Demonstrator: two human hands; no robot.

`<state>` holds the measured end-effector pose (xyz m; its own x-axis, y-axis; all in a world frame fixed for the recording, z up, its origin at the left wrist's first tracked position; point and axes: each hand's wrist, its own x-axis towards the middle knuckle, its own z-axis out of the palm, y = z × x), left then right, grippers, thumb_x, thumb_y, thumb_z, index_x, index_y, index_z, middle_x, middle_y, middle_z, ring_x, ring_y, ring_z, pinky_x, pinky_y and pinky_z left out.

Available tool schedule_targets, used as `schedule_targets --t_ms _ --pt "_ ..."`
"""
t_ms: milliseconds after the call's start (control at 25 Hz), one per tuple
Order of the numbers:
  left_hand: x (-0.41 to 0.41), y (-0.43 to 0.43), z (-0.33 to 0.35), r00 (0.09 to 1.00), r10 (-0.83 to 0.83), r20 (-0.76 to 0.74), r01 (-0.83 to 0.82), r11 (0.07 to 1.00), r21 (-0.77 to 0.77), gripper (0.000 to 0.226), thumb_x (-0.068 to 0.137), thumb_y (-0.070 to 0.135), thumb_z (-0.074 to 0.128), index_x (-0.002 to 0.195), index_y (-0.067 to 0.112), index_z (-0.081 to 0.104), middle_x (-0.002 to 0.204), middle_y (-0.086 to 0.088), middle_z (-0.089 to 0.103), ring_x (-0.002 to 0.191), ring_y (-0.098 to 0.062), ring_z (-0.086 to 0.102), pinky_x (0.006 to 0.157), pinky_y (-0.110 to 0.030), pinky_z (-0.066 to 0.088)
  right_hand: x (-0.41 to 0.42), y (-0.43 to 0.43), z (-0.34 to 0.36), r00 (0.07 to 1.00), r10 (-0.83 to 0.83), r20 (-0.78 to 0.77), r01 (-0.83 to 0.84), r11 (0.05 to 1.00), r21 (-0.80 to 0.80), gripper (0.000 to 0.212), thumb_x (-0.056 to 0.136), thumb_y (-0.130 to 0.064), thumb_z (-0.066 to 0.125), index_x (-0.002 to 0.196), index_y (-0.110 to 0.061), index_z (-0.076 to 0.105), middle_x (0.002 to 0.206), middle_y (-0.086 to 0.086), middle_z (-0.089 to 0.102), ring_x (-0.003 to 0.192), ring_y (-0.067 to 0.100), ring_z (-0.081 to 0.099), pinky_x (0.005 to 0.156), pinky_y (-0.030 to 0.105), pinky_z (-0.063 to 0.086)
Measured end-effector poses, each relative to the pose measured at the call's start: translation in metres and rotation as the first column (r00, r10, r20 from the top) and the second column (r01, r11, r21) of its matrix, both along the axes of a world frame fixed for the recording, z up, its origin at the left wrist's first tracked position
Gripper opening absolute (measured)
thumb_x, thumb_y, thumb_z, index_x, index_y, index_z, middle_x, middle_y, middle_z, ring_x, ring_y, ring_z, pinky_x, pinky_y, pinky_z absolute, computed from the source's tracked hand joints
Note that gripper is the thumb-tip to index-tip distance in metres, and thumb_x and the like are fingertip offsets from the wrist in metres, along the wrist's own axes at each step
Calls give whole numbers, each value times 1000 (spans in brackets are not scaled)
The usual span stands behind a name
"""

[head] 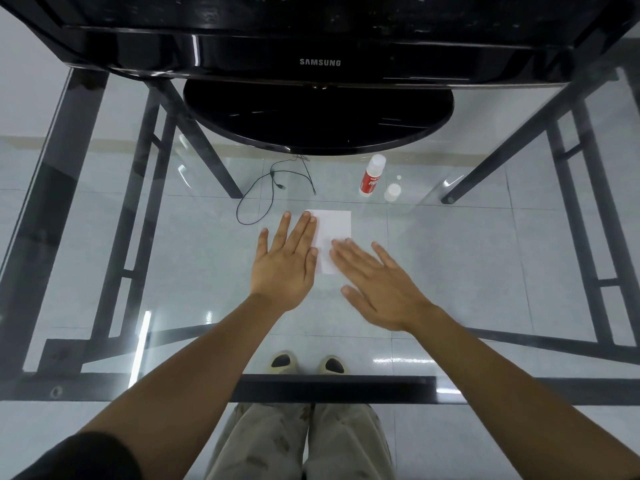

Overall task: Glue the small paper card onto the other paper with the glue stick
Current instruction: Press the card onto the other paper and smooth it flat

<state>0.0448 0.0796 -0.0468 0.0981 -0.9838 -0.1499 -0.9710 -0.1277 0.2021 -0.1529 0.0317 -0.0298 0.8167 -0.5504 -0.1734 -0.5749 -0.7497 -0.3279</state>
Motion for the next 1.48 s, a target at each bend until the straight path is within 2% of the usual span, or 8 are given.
schedule_targets --t_ms 200,400,640,800,1000,1200,1360,1480 --pt "0 0 -1 1000 -14 20 14 1000 -5 52 94 43 -2 142 27 -16 151 12 -12 138 -13 -21 111 -43 -7 -3 -1 -5 973 176 -146 -188 980 -68 58 95 -50 5 146 -24 -5 153 -7 -3 141 9 -13 110 37 -20" --pt "1 0 0 999 -16 29 16 1000 2 53 92 44 -6 142 27 -16 155 10 -7 139 -13 -20 111 -43 -7 -6 -32 7 980 -22 -199 -1 993 -118 60 94 -50 1 147 -23 -5 157 -6 0 140 9 -16 110 34 -23" --pt "1 -1 -1 999 -21 38 21 1000 5 56 91 45 -9 143 26 -15 155 10 -7 139 -14 -20 111 -42 -7 6 -5 6 978 97 -185 -113 991 -78 59 93 -52 1 144 -25 -9 152 -8 -9 139 10 -19 106 35 -28" --pt "1 -1 -1 999 -16 36 16 1000 4 55 92 44 -7 144 25 -12 157 9 -3 138 -13 -20 111 -42 -7 11 -22 7 977 -140 -163 121 985 -119 59 95 -47 2 147 -20 -1 157 -6 2 141 8 -11 111 37 -19" --pt "1 -1 -1 999 -25 46 24 1000 5 55 93 43 -5 144 25 -11 156 8 -3 139 -14 -19 111 -43 -6 24 -15 2 990 -18 -137 4 995 -104 55 97 -41 8 147 -21 -2 153 -8 -5 141 8 -13 113 37 -16" --pt "1 -1 -1 999 -21 36 21 1000 0 55 94 42 -3 145 24 -7 157 9 -1 140 -14 -16 111 -43 -5 26 -31 4 975 -168 -148 149 980 -134 55 97 -39 8 147 -18 -1 157 -4 2 143 10 -8 112 38 -15" --pt "1 -1 -1 999 -19 43 19 1000 -1 55 93 43 -5 144 26 -10 156 10 -3 139 -13 -18 111 -43 -5 31 -13 0 990 -35 -138 19 993 -120 55 97 -37 10 148 -19 0 157 -4 1 141 7 -10 113 37 -14" --pt "1 -1 -1 999 -19 42 19 1000 1 55 93 43 -3 145 24 -7 156 9 -1 140 -14 -15 111 -43 -5 32 -27 -1 975 -174 -137 156 979 -133 54 98 -36 12 148 -18 1 157 -4 4 144 10 -4 111 38 -15"
